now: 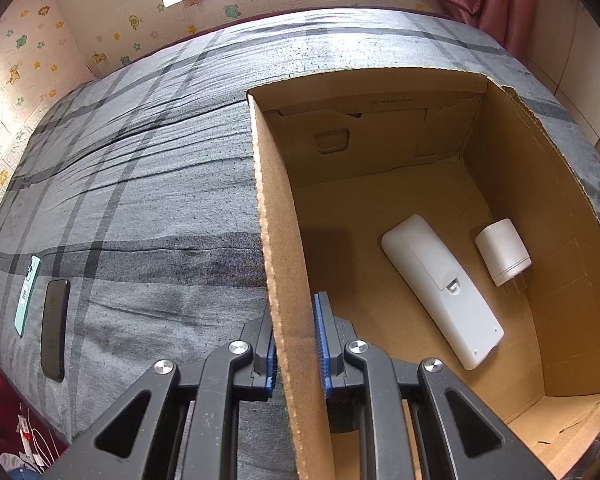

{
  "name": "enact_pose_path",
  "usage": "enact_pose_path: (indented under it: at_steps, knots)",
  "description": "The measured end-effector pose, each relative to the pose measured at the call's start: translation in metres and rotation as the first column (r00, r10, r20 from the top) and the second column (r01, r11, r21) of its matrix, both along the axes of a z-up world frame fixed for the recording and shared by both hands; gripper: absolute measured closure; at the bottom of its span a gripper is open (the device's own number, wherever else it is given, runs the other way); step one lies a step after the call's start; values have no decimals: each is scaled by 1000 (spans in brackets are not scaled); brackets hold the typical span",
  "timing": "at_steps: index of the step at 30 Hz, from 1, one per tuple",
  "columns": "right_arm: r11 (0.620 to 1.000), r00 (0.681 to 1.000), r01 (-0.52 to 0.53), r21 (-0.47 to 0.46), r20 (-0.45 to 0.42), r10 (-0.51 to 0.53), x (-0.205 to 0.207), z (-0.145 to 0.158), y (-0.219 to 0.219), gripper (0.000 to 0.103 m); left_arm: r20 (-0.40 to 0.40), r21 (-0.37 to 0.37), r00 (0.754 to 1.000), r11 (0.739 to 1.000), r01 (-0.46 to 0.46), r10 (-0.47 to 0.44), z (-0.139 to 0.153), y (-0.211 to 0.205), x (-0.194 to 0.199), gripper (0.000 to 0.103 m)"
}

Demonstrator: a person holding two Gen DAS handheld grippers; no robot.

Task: Organize rigid objects
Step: 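Move the right gripper back to the small white adapter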

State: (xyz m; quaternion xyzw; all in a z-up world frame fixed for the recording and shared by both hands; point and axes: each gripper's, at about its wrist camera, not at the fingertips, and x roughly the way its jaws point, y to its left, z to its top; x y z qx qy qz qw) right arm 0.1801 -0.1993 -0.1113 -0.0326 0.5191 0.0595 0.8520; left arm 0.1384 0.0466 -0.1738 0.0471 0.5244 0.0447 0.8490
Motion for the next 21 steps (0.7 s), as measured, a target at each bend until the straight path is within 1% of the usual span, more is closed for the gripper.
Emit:
enact_pose_path:
  at_steps: [4, 11, 17, 21]
  knots:
    - [999, 999, 52, -15, -7, -52, -6, -8, -32, 2, 0, 11, 1000, 1000, 3, -3, 0, -2, 0, 86]
    - [990, 989, 138, -21, -43, -138, -17, -36, -79, 2, 4, 12, 1000, 1000, 1, -1, 2, -3, -2, 86]
    - [981, 977, 194, -20, -90, -195, -25, -64, -107, 2, 5, 2, 1000, 1000, -2, 2, 1, 0, -2, 86]
    - [976, 969, 219, -21, -110, -220, -29, -77, -115, 2, 5, 11, 1000, 1000, 1, -1, 1, -2, -2, 86]
